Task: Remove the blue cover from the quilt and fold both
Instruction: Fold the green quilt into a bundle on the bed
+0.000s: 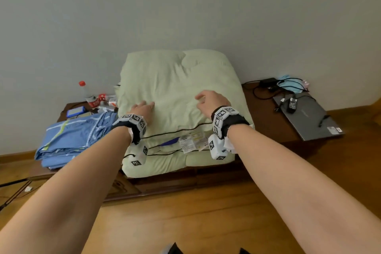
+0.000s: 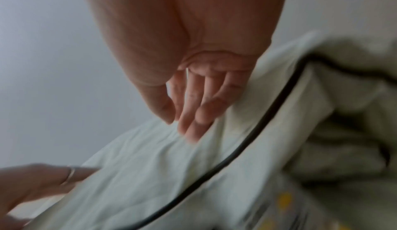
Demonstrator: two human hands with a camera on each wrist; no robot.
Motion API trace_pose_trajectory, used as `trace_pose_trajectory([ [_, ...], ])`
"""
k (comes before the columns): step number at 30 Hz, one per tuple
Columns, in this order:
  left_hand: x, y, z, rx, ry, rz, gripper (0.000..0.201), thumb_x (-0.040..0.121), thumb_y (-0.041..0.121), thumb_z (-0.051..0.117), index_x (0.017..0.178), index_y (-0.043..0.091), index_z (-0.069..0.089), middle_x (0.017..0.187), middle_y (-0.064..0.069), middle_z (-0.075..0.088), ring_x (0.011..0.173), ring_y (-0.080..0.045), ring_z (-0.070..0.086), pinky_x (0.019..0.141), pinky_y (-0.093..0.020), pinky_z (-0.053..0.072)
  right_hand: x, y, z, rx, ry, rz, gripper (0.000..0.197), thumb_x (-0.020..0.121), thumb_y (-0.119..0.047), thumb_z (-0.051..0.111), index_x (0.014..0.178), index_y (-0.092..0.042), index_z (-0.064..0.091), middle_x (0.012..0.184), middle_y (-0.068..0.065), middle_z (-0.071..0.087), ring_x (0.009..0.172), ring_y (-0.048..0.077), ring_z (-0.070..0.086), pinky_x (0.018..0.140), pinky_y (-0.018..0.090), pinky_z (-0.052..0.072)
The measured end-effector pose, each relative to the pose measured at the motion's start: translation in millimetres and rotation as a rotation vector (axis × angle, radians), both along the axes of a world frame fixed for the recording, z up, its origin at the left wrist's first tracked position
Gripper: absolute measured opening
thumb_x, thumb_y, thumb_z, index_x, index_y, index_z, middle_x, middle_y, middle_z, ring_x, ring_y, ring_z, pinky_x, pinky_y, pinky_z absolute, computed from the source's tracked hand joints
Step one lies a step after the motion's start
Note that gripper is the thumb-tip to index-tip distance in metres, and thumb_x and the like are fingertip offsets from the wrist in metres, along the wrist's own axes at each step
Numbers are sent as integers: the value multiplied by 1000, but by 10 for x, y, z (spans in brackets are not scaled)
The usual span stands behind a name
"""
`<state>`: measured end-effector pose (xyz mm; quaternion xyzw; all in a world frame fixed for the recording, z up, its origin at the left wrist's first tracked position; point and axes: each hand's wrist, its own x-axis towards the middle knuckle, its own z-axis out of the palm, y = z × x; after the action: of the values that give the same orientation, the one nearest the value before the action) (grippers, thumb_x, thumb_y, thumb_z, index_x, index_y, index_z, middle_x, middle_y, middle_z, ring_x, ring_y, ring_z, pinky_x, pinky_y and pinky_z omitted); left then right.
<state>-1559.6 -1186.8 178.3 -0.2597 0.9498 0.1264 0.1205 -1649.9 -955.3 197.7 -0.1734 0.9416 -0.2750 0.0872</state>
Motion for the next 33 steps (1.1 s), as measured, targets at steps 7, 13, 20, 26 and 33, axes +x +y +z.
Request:
trace_pose_trajectory([
  [7, -167, 370, -128, 314, 77, 410, 116, 71, 50, 80, 153, 9, 8, 154, -18, 27, 139, -36, 32, 111, -44, 32, -347, 380, -317, 206, -302, -62, 116, 68, -71, 69, 154, -41, -2, 161, 20, -12, 146, 49, -3, 116, 63, 13],
  [13, -11, 234, -826, 157, -278, 333, 128, 66, 66, 74, 144, 49, -26, 154, -22, 2, 141, -42, 23, 115, -48, 28, -210, 210, -1156, 303, -517, -30, 131, 72, -64, 73, 147, -38, -31, 152, 25, -34, 145, 52, -7, 118, 59, 14],
  [20, -500, -88, -1372, 125, -267, 341, 133, 61, 60, 78, 140, 54, -28, 148, -20, 7, 140, -42, 18, 115, -50, 26, -651, -220, -1723, 284, -539, -56, 132, 73, -57, 77, 147, -38, -30, 150, 26, -37, 141, 54, -18, 116, 62, 4],
  [26, -640, -355, -1973, 181, -229, 284, 139, 60, 56, 84, 142, 49, -28, 153, -29, -7, 143, -45, 9, 117, -48, 15, -905, -513, -2251, 399, -565, -66, 136, 70, -61, 77, 147, -34, -32, 150, 30, -33, 141, 57, -14, 117, 63, 6],
  [33, -865, -528, -2328, 157, -261, 266, 140, 60, 58, 84, 143, 47, -28, 154, -30, -8, 144, -46, 9, 118, -49, 17, -1103, -722, -2587, 471, -566, -56, 135, 69, -65, 76, 148, -35, -28, 154, 27, -27, 143, 56, -6, 118, 59, 9],
])
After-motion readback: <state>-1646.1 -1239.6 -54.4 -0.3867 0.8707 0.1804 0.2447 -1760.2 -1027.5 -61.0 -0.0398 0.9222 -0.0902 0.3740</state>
